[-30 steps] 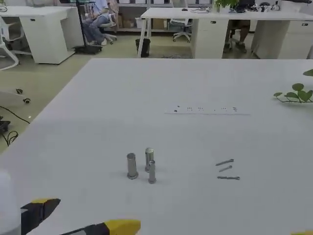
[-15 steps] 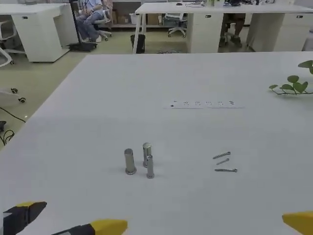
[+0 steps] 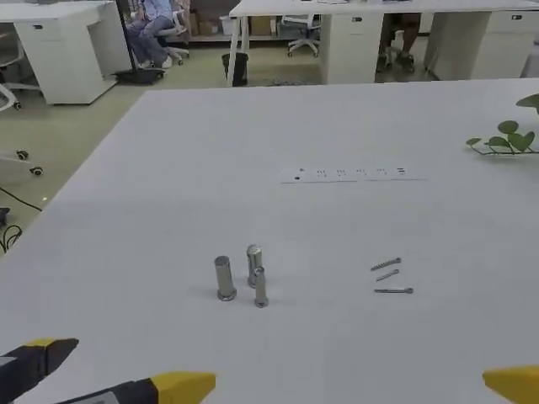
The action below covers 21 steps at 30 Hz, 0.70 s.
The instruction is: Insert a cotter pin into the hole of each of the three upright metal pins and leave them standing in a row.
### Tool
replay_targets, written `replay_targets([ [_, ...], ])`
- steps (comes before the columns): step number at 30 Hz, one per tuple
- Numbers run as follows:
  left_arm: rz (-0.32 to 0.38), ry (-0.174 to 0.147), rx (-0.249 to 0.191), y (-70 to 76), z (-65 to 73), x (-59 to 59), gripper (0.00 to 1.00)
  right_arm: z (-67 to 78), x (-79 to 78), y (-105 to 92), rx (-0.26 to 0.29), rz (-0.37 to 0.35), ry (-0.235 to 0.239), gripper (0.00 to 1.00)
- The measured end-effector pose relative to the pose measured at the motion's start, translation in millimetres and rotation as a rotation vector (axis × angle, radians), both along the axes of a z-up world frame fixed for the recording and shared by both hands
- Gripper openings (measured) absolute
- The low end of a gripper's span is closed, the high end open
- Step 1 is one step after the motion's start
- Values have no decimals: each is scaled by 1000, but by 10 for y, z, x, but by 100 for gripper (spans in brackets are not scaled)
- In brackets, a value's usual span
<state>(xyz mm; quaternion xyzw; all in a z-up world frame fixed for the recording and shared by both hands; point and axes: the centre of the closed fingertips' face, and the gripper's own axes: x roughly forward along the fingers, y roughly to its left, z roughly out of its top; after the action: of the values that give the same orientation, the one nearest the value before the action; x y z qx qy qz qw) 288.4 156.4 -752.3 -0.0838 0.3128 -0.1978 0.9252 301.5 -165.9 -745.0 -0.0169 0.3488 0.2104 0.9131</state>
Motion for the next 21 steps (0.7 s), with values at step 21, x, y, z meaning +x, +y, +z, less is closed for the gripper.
replay_targets([
  [21, 11, 13, -2, 18, -31, -11, 100, 13, 103, 96, 27, 11, -37, 98],
])
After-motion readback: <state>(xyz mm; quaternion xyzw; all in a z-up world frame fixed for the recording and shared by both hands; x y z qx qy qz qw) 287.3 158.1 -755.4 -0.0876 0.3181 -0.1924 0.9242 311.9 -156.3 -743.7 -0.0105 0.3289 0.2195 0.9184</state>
